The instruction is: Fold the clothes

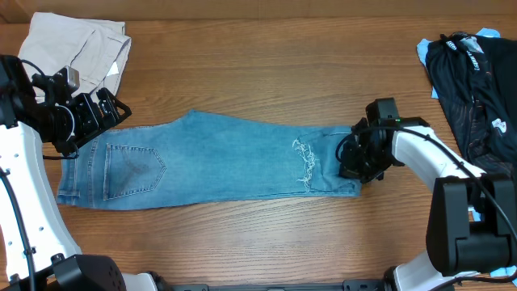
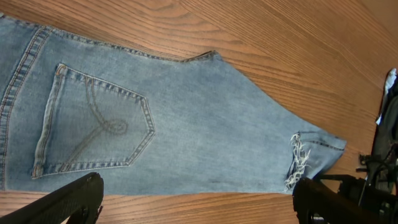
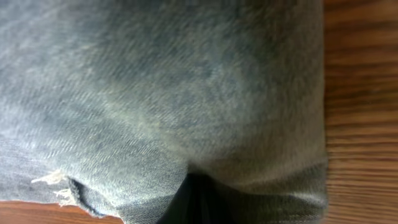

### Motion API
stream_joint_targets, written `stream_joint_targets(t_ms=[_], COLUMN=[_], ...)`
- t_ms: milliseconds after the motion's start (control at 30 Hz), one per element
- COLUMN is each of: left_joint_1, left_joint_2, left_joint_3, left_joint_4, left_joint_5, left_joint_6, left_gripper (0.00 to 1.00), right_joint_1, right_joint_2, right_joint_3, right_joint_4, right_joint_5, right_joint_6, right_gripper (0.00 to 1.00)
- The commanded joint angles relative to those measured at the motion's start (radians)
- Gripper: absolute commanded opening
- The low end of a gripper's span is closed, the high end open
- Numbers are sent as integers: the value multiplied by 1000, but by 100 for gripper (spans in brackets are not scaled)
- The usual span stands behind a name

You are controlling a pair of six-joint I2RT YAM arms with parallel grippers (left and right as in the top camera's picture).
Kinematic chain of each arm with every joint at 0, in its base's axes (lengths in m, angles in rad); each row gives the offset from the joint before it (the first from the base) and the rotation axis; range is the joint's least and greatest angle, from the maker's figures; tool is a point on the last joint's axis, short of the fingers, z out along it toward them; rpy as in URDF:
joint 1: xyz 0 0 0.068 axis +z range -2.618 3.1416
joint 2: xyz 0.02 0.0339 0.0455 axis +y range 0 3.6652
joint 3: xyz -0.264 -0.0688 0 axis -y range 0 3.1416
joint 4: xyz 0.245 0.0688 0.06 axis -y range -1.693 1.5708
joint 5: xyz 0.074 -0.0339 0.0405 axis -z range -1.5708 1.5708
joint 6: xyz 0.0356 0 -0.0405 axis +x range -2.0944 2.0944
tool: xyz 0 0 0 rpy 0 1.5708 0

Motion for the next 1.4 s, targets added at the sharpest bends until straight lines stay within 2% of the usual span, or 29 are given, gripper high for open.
stream_joint_targets(t_ms=[0,267,300,400,433,633,800,833,1067,1233,1367], left_joint_1=[-4,-4,-4,-5,-6,-26,-61,-66,-88,-88,-88], left_joint_2=[7,7,7,7,7,7,7,7,7,7,7], left_joint_3=[0,0,0,0,0,0,0,0,0,0,0], left_joint_4=[-3,-3,-3,-7,-7,2,5,5,5,4,4], left_joint_5=[-2,-2,-2,-1,-1,-1,-2,-2,-2,-11,-21], left_joint_6=[15,15,15,16,16,16,15,16,16,16,16], left_gripper=[100,100,100,100,100,100,100,100,100,100,100], right_joint_1=[8,10,12,19,21,92,237,255,358,389,391], right_joint_2=[-28,-82,-92,-128,-132,-137,-115,-108,14,87,103], right_joint_3=[-9,187,213,307,314,306,297,292,275,275,275], right_joint_4=[10,-137,-160,-248,-256,-269,-225,-218,-188,-175,-148], right_joint_5=[11,98,110,140,138,127,171,188,243,394,403], right_joint_6=[24,34,34,34,33,-56,-71,-68,-60,11,11], right_gripper=[4,7,11,34,38,43,65,67,67,67,66])
